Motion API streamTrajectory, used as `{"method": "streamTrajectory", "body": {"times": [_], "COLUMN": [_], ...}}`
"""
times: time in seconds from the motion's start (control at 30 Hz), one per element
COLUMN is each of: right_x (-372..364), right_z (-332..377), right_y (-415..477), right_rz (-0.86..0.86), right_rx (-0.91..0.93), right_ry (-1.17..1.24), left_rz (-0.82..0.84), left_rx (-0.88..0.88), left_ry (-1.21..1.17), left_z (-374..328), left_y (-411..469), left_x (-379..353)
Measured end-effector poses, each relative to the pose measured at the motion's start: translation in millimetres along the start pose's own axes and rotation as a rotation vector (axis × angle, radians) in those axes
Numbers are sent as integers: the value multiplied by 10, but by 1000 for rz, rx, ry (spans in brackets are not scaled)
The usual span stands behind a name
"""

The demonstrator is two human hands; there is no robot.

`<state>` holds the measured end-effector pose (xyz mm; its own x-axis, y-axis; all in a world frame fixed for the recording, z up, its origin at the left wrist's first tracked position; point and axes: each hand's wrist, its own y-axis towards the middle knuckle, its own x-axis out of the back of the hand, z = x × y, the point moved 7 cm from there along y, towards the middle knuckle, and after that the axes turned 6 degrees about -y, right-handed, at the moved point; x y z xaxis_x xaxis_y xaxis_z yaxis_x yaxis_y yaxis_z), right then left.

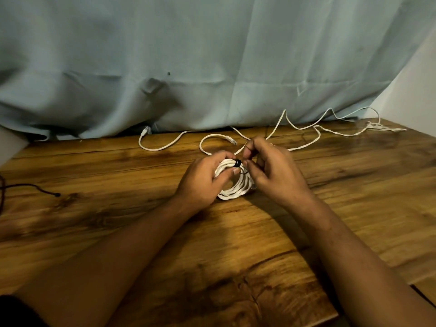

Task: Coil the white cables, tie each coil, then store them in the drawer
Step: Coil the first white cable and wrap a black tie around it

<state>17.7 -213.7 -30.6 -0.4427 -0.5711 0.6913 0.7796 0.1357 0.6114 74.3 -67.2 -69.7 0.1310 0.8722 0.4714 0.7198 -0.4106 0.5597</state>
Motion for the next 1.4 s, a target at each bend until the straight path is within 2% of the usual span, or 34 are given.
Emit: {"method": "streamTrajectory", "body": {"times": [0.07,0.2,0.27,0.43,0.63,0.83,0.93,1.07,1.23,1.4], "right_x": [-2,-29,-39,-69,-5,-5,-25,-90,-233,-311], "right_z": [-31,-167,-192,-205,-64,-91,-120,-175,-207,-244], "right_y": [-5,-10,-10,6,-14,-19,-20,-35,-67,-91], "right_rz": [-14,-21,-2,-8,-26,-28,-24,51,178,243], "right_rx": [-33,-177,-209,-194,-91,-108,-167,-318,-389,-431], "right_ry": [65,382,428,395,99,187,317,638,824,895], "left_rz": [-5,-3,-12,-34,-13,37,60,109,173,225], "left_rx": [9,33,40,56,41,39,67,118,166,192], "left_ry": [-35,-114,-129,-129,-106,-93,-126,-315,-390,-461], "left_z": [12,19,25,52,8,-15,37,79,97,80], "left_y": [2,6,9,16,13,0,5,-1,-1,-12], "left_x": [6,-1,1,13,19,7,-4,-58,-87,-114]}}
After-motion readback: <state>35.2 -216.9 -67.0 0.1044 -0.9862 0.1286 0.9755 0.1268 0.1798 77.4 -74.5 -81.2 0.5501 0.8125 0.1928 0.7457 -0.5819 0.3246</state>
